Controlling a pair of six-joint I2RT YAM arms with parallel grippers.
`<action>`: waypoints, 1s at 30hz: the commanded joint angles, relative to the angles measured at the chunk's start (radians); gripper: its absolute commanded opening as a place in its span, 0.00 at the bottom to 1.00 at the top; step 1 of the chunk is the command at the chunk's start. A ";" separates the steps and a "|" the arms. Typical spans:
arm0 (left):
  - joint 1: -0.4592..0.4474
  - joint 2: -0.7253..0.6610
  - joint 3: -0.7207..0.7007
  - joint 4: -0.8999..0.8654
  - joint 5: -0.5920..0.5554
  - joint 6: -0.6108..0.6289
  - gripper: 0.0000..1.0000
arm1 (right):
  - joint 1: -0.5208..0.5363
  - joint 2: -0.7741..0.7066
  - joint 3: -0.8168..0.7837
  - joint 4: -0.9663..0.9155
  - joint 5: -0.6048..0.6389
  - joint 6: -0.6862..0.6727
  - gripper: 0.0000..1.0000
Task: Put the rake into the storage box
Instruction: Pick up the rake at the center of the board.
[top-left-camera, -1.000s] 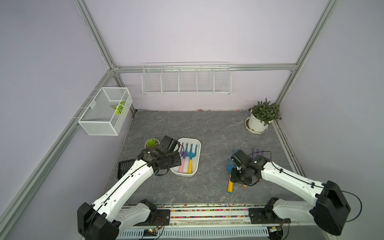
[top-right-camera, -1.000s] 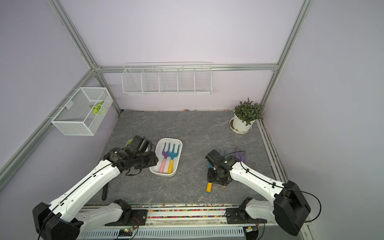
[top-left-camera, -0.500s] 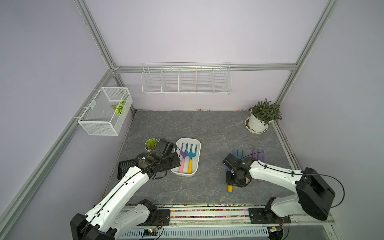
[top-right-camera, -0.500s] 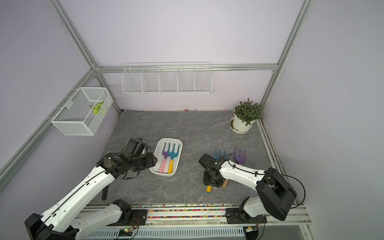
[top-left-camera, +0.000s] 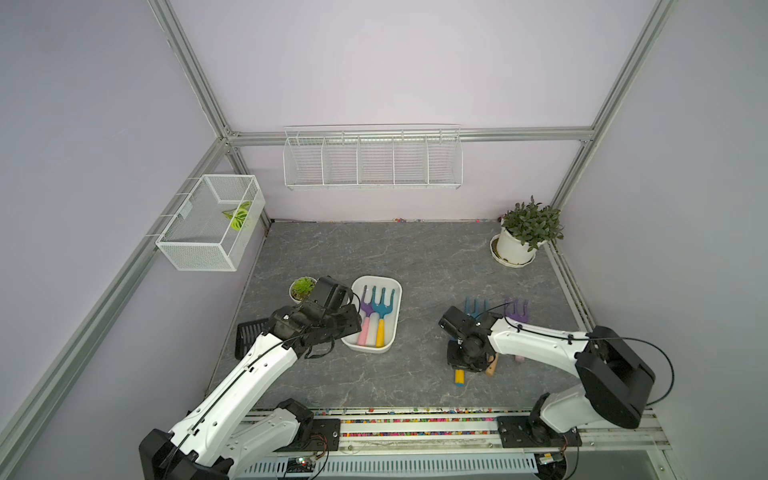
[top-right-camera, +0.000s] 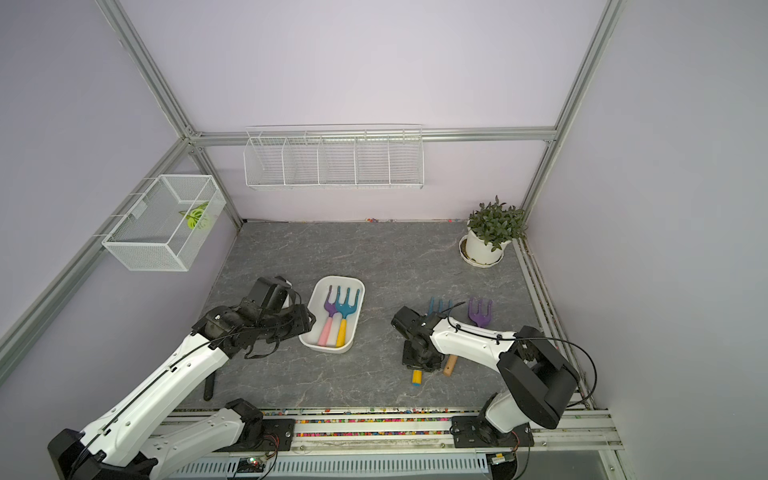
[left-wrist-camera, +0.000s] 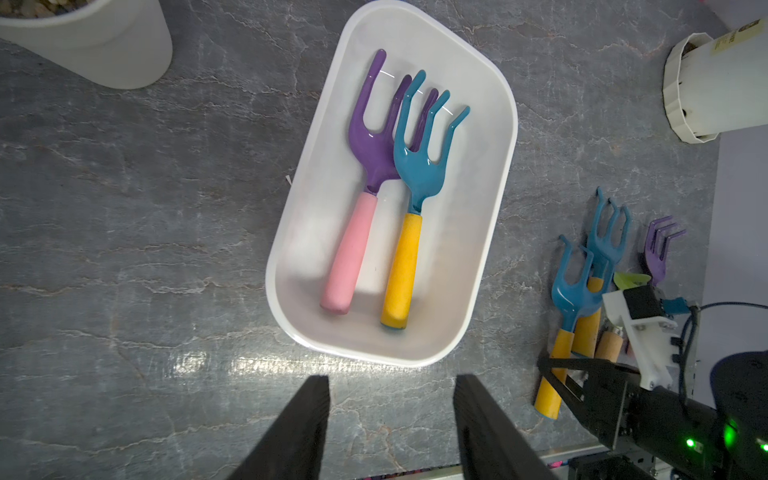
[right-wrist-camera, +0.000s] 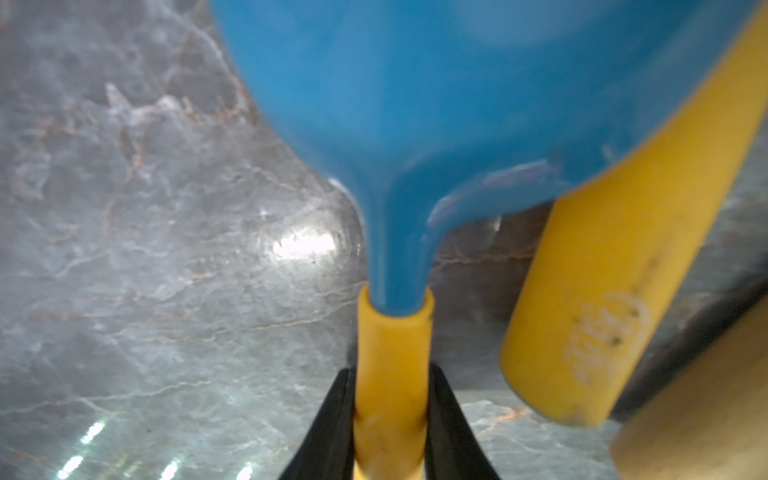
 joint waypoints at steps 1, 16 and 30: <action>0.006 0.003 -0.008 0.010 0.005 0.005 0.54 | 0.012 0.011 0.011 -0.032 0.043 0.013 0.15; 0.007 0.006 -0.003 0.024 0.001 -0.005 0.54 | 0.014 -0.068 0.222 -0.178 0.112 -0.071 0.00; 0.154 -0.048 0.005 0.003 0.062 0.014 0.55 | 0.017 0.164 0.643 -0.139 -0.203 -0.243 0.00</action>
